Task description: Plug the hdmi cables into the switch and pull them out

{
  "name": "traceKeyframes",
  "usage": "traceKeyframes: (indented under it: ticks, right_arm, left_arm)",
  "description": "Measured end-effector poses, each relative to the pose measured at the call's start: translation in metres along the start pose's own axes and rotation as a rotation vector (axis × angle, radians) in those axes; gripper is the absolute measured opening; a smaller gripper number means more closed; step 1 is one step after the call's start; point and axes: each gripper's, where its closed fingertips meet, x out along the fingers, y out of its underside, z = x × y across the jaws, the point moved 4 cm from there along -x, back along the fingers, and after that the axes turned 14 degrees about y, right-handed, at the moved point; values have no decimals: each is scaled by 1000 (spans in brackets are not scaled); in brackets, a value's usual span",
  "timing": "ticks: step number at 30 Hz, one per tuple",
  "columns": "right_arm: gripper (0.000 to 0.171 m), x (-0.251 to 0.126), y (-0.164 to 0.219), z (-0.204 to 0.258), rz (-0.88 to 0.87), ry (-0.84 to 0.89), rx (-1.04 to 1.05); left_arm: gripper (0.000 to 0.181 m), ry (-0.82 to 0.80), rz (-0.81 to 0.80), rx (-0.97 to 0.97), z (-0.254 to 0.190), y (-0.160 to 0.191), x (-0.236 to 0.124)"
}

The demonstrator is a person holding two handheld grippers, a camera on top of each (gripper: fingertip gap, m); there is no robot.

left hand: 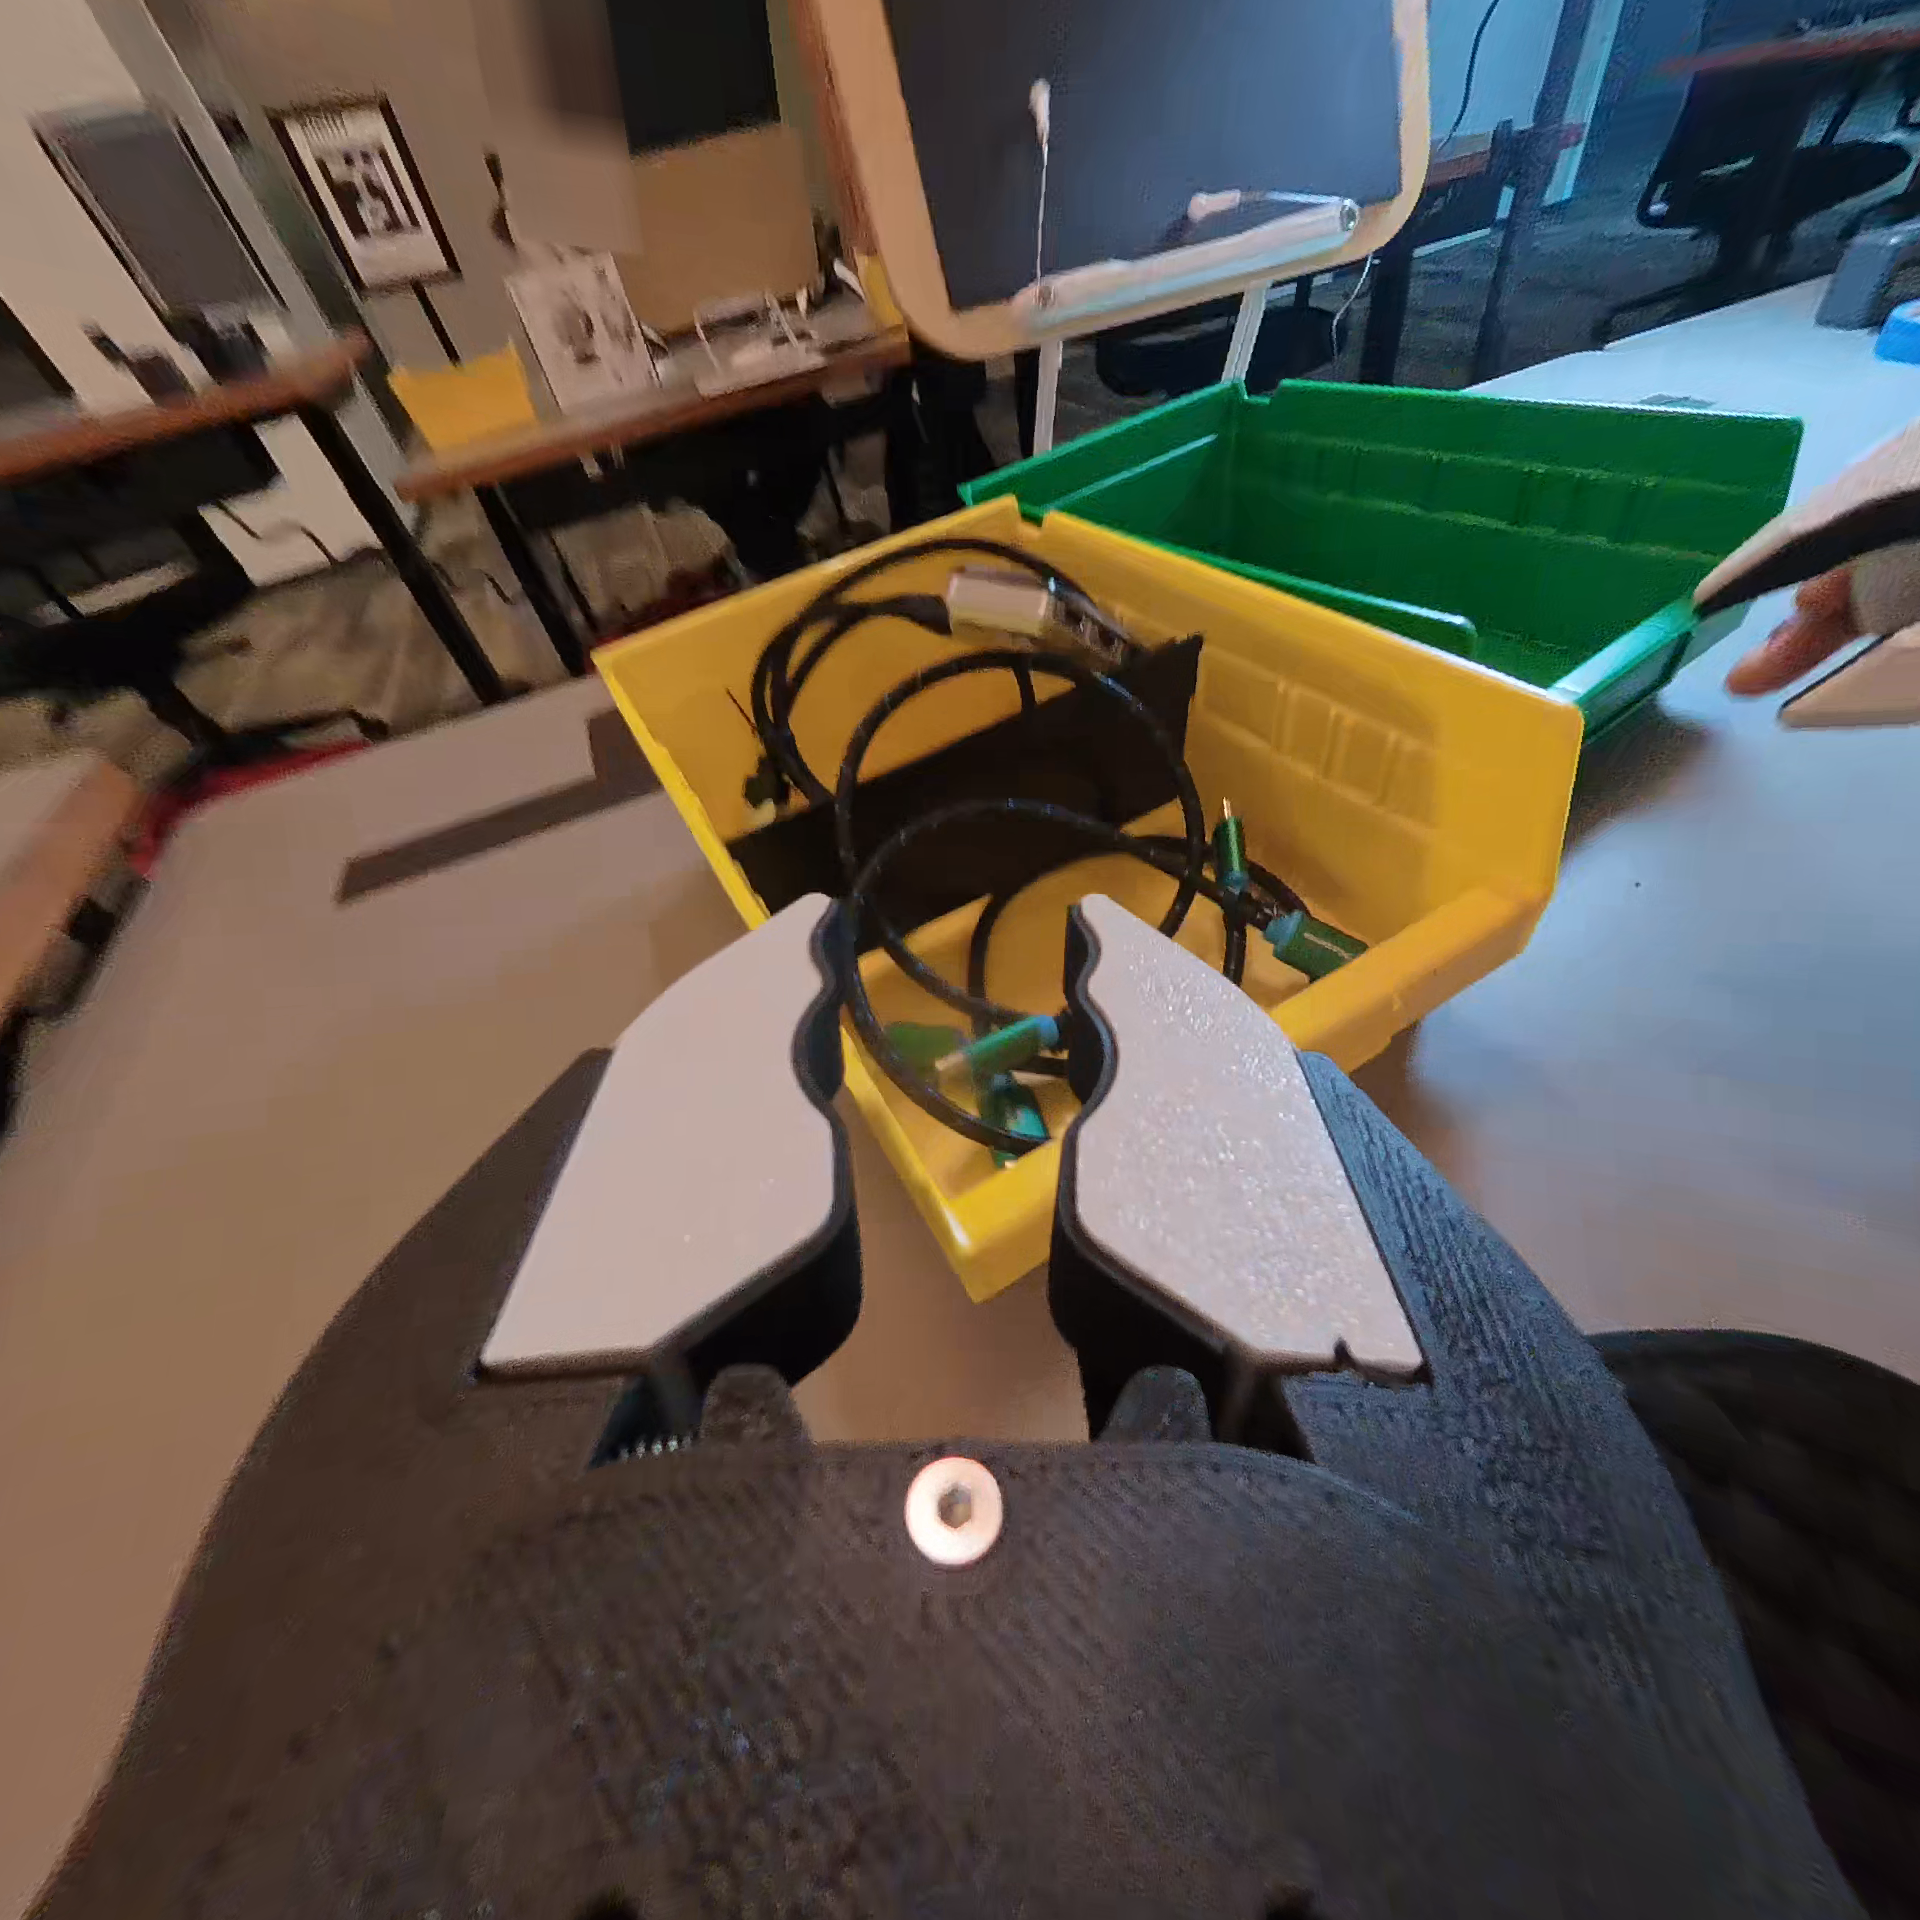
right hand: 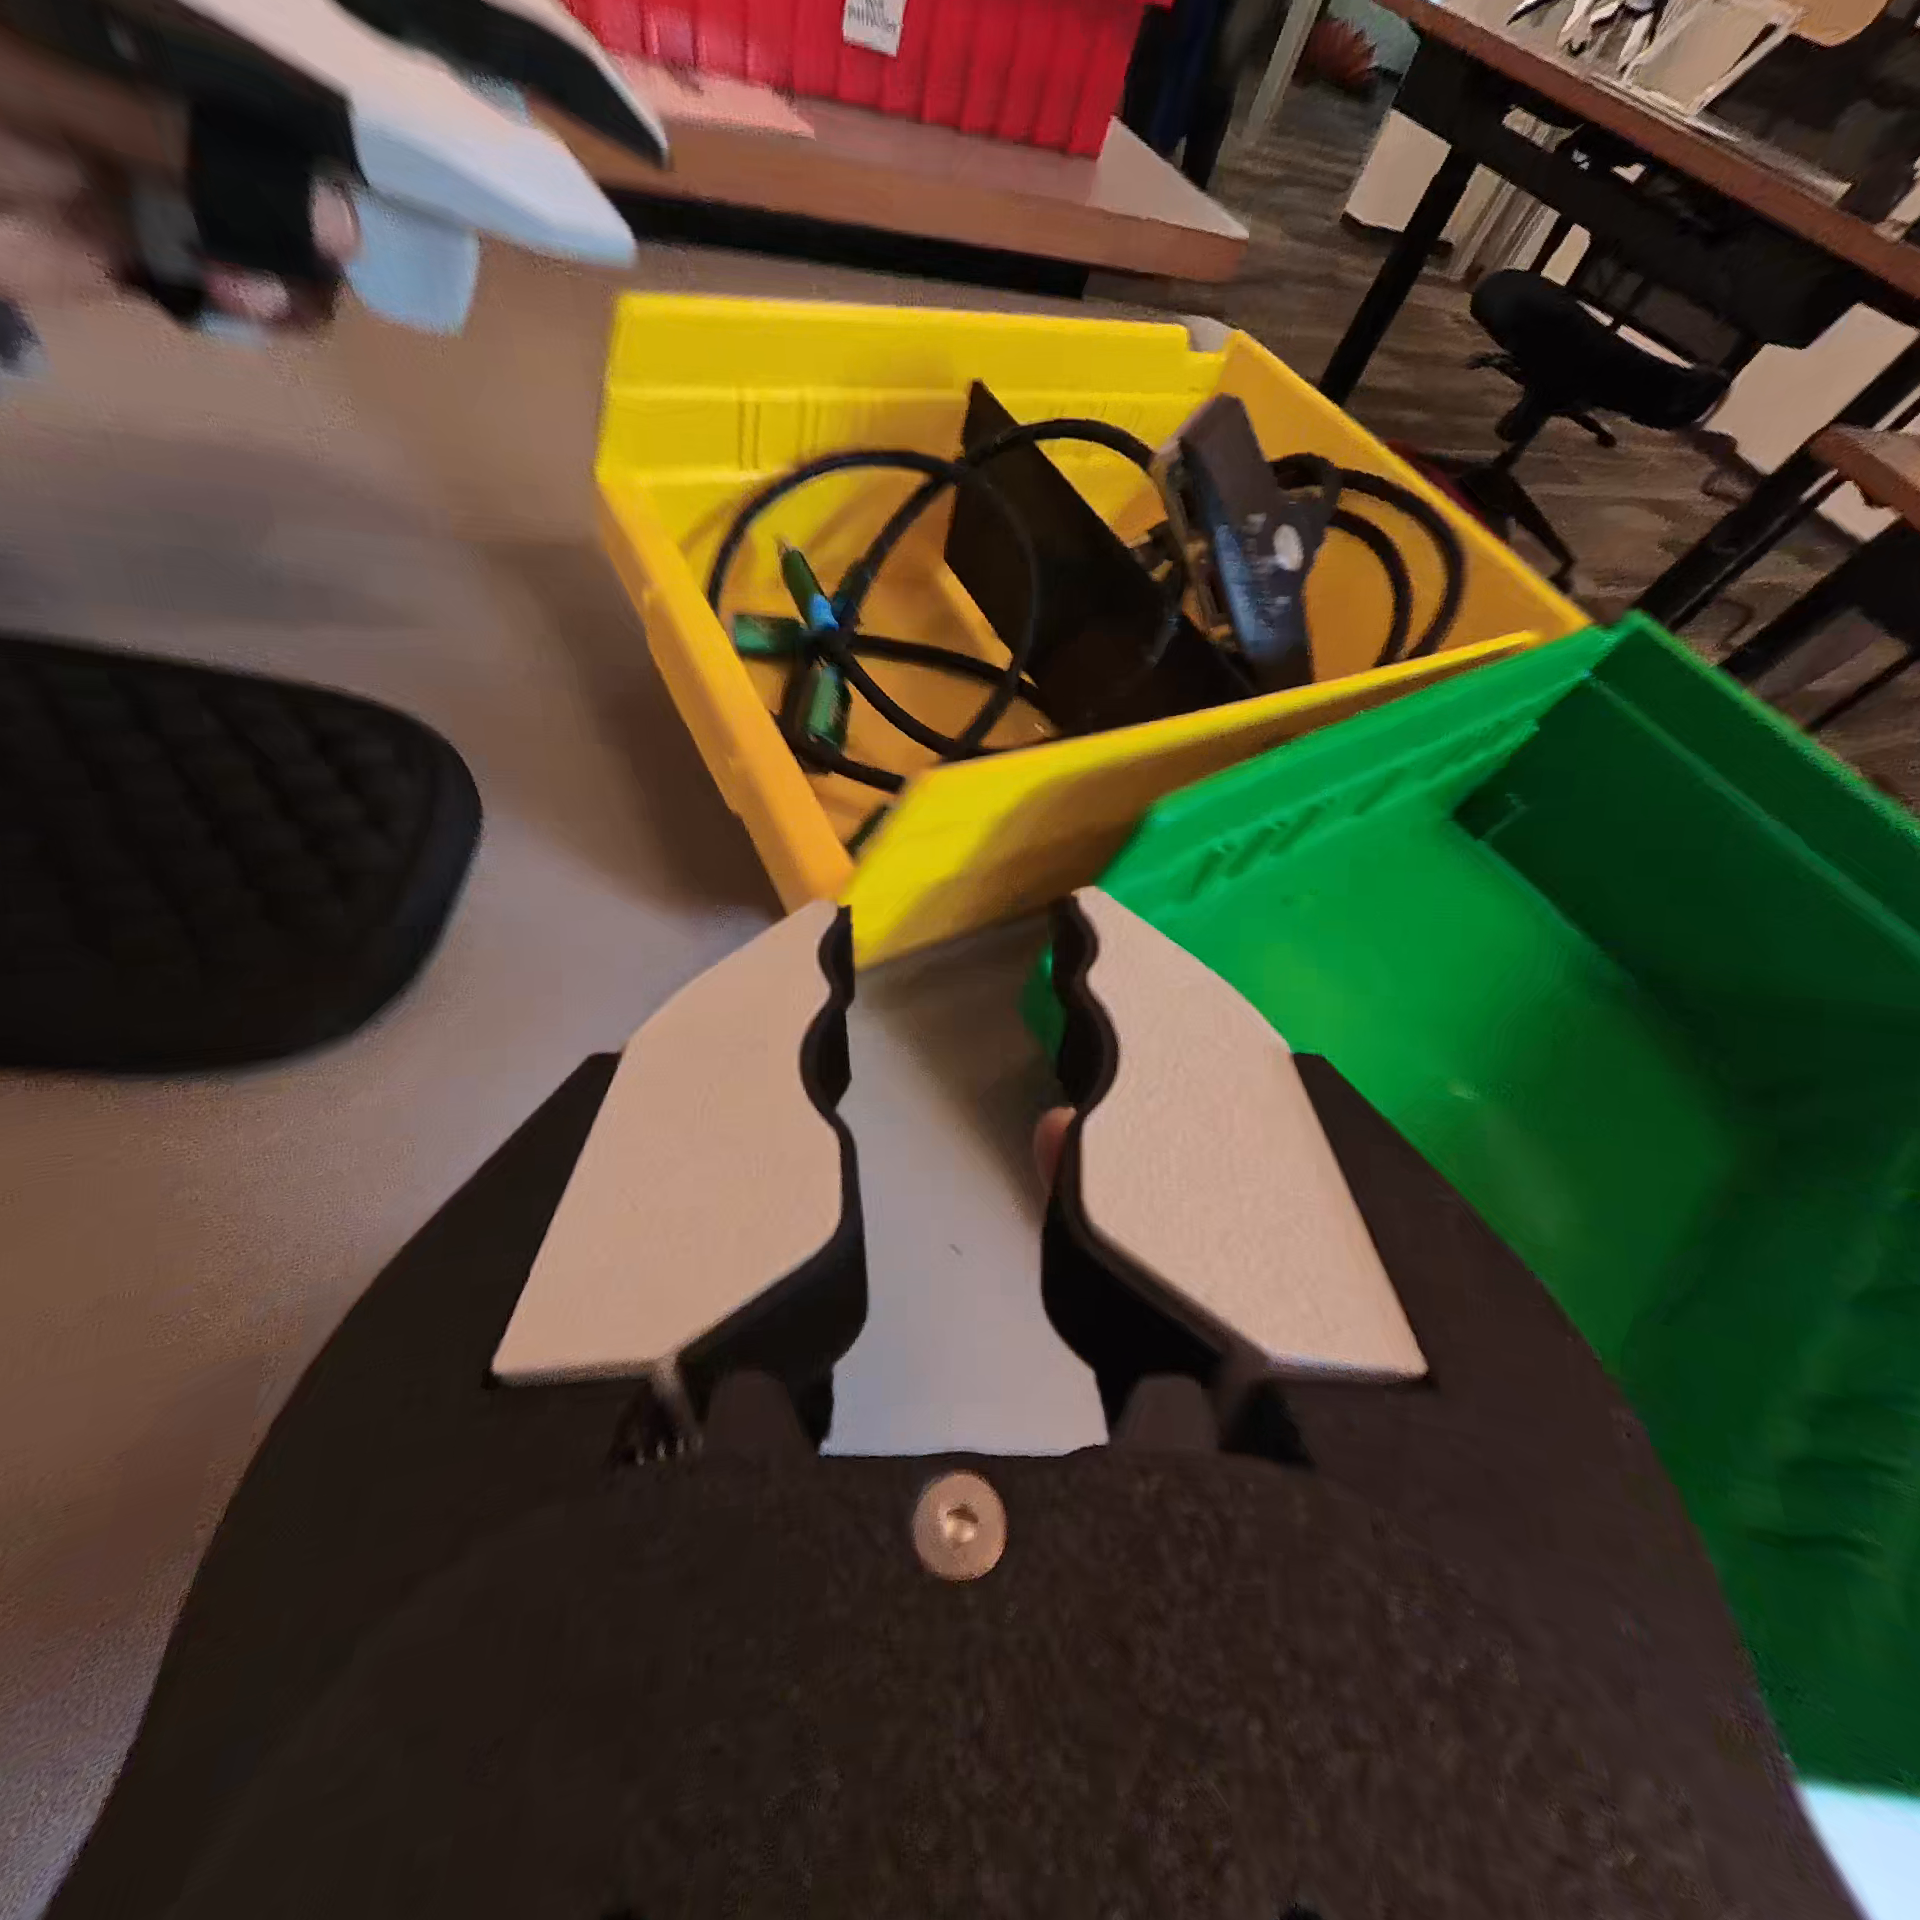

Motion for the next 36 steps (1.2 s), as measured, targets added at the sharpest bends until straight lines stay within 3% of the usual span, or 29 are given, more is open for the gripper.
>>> traceKeyframes:
  ticks: [4,8,12,23,26,29,36]
  right_arm:
    - [52,-11,27,-53,181,38,-240]
    - [62,10,58,-74,326,18,-378]
    - [64,33,77,-77,427,1,-491]
    - [45,46,93,-66,458,-31,-522]
    - [34,37,94,-65,468,8,-554]
    - [35,18,101,-65,485,37,-510]
    - [36,-73,128,-61,489,146,-380]
  left_arm:
    - [43,69,124,207,-24,-18,10]
    - [54,205,451,384,-56,9,44]
    - [54,314,606,461,-68,30,70]
    - [46,409,783,536,-67,64,93]
    - [45,412,762,500,-67,71,99]
    - [47,384,710,493,-67,71,100]
    - [39,332,705,527,-81,71,96]
